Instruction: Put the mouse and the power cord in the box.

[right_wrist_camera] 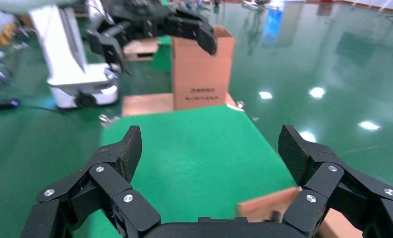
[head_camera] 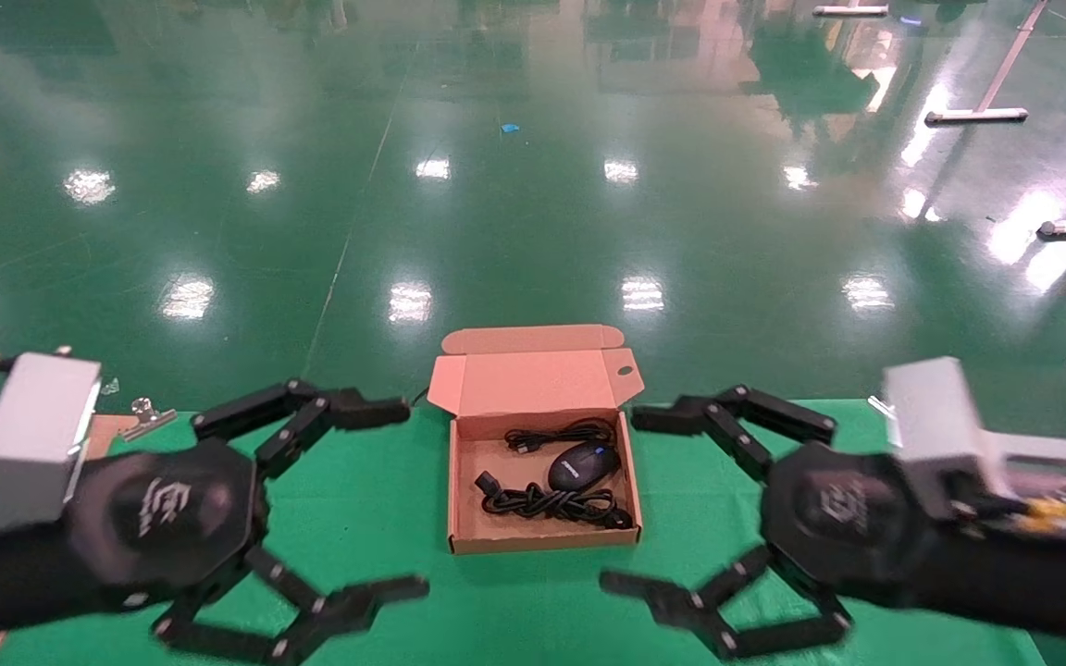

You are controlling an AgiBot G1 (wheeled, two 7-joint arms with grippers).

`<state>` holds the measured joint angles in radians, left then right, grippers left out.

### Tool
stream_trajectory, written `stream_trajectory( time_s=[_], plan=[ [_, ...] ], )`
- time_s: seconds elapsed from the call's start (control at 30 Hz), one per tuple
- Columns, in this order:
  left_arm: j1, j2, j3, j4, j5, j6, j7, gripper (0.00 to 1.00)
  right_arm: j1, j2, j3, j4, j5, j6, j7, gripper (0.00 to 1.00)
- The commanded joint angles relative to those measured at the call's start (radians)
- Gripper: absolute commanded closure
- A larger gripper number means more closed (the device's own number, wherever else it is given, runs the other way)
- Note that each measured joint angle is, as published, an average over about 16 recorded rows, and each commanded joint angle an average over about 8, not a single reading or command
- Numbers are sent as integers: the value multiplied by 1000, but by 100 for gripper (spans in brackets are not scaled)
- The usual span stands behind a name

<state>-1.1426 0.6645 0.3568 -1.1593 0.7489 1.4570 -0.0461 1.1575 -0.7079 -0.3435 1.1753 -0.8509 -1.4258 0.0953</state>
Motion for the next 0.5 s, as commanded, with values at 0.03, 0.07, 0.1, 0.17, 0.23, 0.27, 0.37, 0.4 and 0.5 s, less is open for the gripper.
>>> stream_trajectory(
  time_s=[0.03, 0.07, 0.1, 0.17, 0.23, 0.27, 0.37, 0.4, 0.5],
  plan=[
    [18, -14, -21, -33, -5, 10, -38, 0, -22, 26, 17, 29, 32, -19, 24, 0],
    [27, -21, -31, -50, -7, 15, -57, 0, -33, 38, 25, 43, 48, -28, 37, 0],
    [36, -28, -41, -66, -10, 20, -75, 0, -44, 51, 34, 57, 63, -37, 49, 0],
    [49, -39, -56, -91, -13, 28, -103, 0, -60, 70, 46, 79, 87, -51, 67, 0],
    [63, -49, -71, -116, -17, 36, -130, 0, -77, 89, 59, 101, 112, -64, 83, 0],
    [68, -53, -78, -127, -18, 39, -139, 0, -83, 97, 64, 110, 122, -69, 90, 0],
    [77, -60, -88, -145, -21, 44, -153, 0, -94, 110, 72, 125, 139, -78, 98, 0],
    [79, -62, -91, -149, -22, 45, -156, 0, -97, 113, 74, 128, 143, -80, 99, 0],
    [81, -63, -93, -151, -23, 46, -156, 0, -99, 115, 75, 131, 146, -82, 100, 0]
  ],
)
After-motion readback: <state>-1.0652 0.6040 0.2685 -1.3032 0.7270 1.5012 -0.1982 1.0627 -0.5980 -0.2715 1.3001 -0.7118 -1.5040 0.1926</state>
